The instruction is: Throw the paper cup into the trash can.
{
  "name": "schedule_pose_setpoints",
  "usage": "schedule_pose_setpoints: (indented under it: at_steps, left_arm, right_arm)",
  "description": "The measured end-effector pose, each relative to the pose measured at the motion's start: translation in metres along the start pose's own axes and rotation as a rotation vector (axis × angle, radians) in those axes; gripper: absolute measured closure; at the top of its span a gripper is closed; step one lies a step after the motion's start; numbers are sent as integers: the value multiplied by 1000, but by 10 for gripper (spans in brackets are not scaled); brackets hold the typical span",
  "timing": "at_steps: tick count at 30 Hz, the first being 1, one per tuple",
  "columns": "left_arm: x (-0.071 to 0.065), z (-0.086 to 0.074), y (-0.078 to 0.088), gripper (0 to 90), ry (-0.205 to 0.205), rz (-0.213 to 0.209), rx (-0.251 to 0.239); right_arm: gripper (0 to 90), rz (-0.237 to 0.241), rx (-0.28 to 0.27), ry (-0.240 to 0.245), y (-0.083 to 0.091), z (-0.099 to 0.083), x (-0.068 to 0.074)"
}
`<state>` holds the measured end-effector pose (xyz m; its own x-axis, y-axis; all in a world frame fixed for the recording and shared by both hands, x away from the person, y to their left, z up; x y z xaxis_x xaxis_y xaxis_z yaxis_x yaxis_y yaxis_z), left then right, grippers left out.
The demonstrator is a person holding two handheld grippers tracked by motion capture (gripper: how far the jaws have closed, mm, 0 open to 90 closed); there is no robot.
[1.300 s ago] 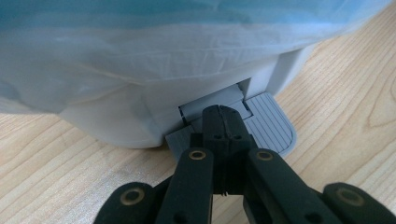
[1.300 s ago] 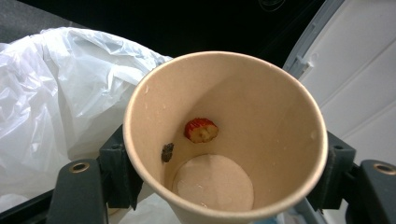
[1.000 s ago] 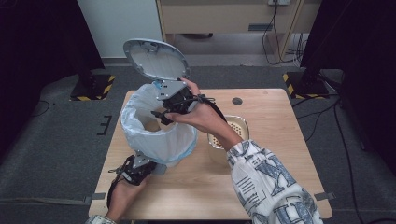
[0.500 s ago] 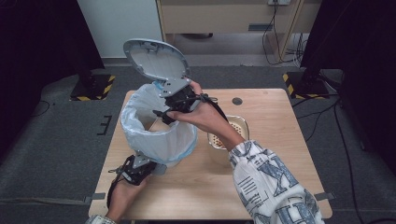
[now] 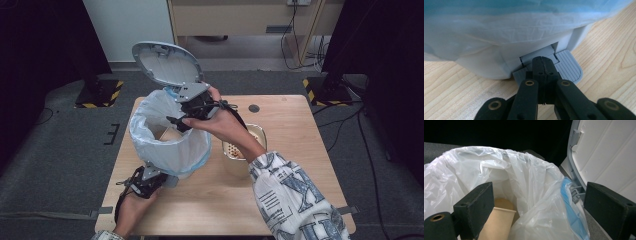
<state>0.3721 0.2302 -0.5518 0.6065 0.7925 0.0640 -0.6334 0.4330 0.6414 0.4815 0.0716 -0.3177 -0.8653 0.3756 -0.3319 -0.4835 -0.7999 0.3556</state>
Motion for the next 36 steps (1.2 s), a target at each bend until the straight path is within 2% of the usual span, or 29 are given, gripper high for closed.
schedule_pose_setpoints:
  at_steps: [21,36]
  left_arm:
    - [0,0,0,899,-1,1,-1]
    - [0,0,0,899,-1,1,-2]
  right_arm:
    - [106,-57,3,-39,28,-18,-20]
    - [102,-82,5,-64,42,-28,-30]
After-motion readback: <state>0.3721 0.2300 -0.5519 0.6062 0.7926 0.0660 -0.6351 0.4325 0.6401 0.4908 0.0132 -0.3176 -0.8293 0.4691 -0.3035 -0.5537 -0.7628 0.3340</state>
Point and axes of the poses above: each handheld gripper's, and its own axes: y roughly backward along the jaws, z roughly out of its top, x roughly to its left, the point moved 5 cm from there along -y, roughly forward along the jaws, and after that the axes turned 4 degrees about -x, right-handed, at the moved point
